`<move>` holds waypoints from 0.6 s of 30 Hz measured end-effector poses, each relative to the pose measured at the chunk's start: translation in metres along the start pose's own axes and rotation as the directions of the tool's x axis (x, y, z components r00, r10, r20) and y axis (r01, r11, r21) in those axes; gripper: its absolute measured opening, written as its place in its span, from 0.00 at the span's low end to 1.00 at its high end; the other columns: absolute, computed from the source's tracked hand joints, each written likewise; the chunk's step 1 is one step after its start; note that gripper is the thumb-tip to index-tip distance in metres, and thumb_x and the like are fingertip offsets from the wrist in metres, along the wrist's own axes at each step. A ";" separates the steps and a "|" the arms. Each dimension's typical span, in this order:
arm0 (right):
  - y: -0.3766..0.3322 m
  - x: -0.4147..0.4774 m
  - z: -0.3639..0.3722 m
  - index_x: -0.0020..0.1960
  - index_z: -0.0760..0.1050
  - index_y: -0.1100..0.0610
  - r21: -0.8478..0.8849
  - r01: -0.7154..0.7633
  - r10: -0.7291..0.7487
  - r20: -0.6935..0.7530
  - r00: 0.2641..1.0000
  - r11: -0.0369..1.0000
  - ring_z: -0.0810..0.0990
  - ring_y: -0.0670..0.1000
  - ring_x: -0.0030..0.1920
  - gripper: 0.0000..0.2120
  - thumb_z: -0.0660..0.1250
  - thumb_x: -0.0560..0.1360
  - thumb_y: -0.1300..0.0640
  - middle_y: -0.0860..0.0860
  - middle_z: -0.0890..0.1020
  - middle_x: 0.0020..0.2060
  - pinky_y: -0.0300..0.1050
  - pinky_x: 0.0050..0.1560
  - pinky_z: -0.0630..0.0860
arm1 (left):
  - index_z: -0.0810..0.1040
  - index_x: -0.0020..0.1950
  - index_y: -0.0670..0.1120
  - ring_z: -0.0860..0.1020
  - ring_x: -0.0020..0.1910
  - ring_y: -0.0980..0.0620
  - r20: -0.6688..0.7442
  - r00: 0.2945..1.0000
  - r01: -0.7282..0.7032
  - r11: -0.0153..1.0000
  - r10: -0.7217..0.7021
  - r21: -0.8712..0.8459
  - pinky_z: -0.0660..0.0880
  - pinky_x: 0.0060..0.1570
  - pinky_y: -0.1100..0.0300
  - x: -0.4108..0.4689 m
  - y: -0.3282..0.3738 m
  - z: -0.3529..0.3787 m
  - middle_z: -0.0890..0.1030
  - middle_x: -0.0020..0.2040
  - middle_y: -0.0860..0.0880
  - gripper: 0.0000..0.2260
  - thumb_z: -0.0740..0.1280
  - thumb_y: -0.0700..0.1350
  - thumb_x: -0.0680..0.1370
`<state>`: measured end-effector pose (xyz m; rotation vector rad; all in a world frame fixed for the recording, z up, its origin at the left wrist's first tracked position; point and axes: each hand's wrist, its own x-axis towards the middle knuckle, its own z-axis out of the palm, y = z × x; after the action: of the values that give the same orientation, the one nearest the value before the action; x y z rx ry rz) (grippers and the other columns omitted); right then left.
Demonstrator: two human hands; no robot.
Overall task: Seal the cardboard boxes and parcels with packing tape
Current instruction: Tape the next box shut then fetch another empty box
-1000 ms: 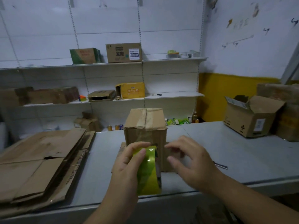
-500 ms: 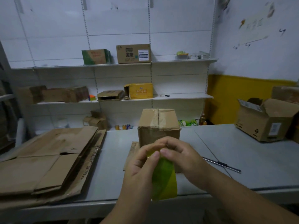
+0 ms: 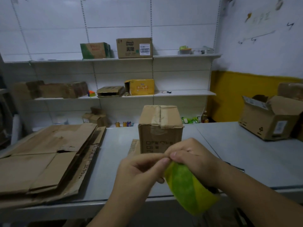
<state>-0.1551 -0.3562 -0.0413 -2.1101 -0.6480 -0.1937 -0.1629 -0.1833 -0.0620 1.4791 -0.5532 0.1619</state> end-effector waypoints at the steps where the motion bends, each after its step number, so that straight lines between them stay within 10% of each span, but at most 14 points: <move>1: -0.003 -0.002 -0.004 0.38 0.82 0.56 -0.022 0.012 -0.012 -0.008 1.000 1.000 0.80 0.50 0.39 0.20 0.56 0.69 0.45 0.52 0.83 0.35 0.53 0.43 0.75 | 0.85 0.39 0.48 0.80 0.30 0.48 -0.047 0.999 0.026 0.999 -0.028 -0.043 0.79 0.32 0.58 0.004 0.001 -0.007 0.83 0.34 0.45 0.11 0.73 0.52 0.60; 9: -0.019 0.000 -0.011 0.40 0.81 0.49 -0.244 0.153 -0.131 0.104 0.986 0.958 0.77 0.48 0.33 0.16 0.55 0.69 0.47 0.46 0.81 0.31 0.50 0.35 0.74 | 0.82 0.55 0.50 0.81 0.46 0.53 0.376 0.925 -0.069 0.997 0.049 0.042 0.77 0.46 0.61 0.026 0.013 -0.012 0.82 0.46 0.51 0.24 0.78 0.47 0.60; 18: -0.017 0.003 -0.017 0.30 0.71 0.48 -0.282 0.154 -0.131 0.102 0.986 0.947 0.71 0.48 0.29 0.19 0.50 0.71 0.40 0.49 0.72 0.27 0.49 0.32 0.67 | 0.85 0.40 0.47 0.82 0.39 0.48 0.270 0.940 -0.244 0.963 0.207 0.114 0.80 0.41 0.55 0.041 0.015 -0.019 0.83 0.39 0.46 0.07 0.74 0.47 0.65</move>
<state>-0.1597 -0.3608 -0.0175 -2.3617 -0.8665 -0.2995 -0.1290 -0.1728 -0.0305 1.5873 -0.9399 0.1958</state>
